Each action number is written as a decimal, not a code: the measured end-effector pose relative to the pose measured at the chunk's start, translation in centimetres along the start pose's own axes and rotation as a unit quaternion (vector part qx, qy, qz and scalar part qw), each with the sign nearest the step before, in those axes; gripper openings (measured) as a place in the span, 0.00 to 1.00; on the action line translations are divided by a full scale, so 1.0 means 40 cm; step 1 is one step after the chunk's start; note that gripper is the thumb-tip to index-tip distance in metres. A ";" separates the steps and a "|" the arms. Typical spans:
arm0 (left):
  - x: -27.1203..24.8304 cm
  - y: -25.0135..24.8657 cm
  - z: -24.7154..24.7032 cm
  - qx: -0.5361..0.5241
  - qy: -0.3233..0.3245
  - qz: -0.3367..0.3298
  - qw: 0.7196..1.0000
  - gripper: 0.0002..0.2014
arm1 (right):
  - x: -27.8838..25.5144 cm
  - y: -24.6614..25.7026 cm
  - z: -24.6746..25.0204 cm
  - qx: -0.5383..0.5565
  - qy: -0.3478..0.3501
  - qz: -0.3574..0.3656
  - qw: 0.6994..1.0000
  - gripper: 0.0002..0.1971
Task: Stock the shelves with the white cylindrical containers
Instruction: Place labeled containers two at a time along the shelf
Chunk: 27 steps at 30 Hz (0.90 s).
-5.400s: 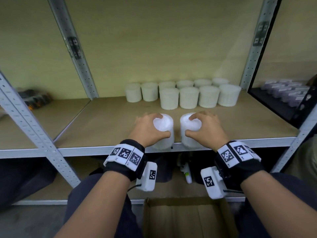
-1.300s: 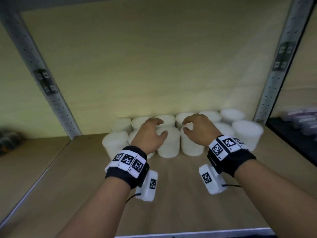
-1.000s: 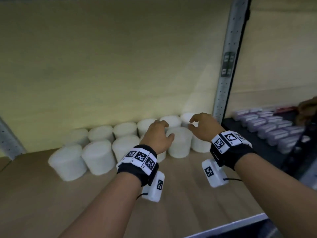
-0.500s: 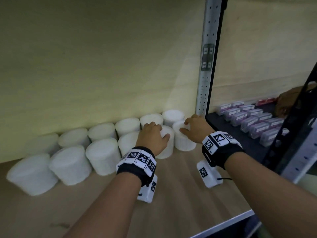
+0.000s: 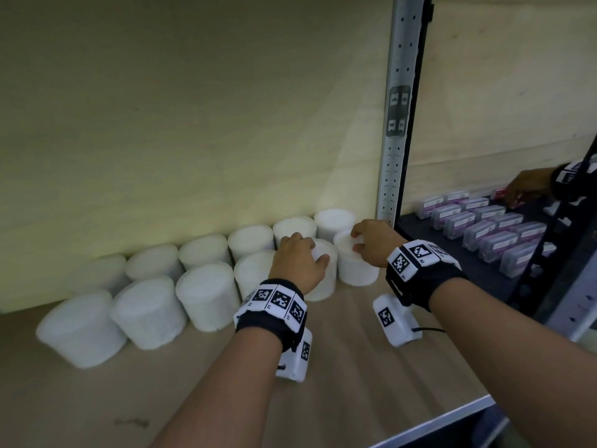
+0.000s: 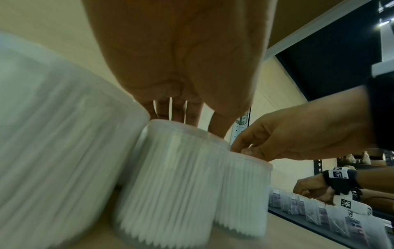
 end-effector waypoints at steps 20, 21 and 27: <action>0.000 0.007 -0.002 -0.023 -0.007 0.006 1.000 0.23 | 0.003 0.025 0.001 -0.032 -0.021 -0.016 0.999 0.29; 0.000 0.006 -0.002 -0.022 -0.007 0.006 1.000 0.23 | 0.004 0.025 0.001 -0.028 -0.019 -0.015 0.999 0.28; -0.001 0.006 -0.001 -0.019 -0.005 0.005 1.000 0.22 | 0.008 0.022 -0.001 -0.013 0.015 0.017 1.000 0.21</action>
Point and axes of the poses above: each hand's wrist, its own x-axis towards the middle knuckle, its own z-axis out of the back of the hand, y = z × x, the point moved 7 cm from there along x, towards the middle knuckle, and after that the axes turned 12 degrees about -y, right-handed, at the moved point
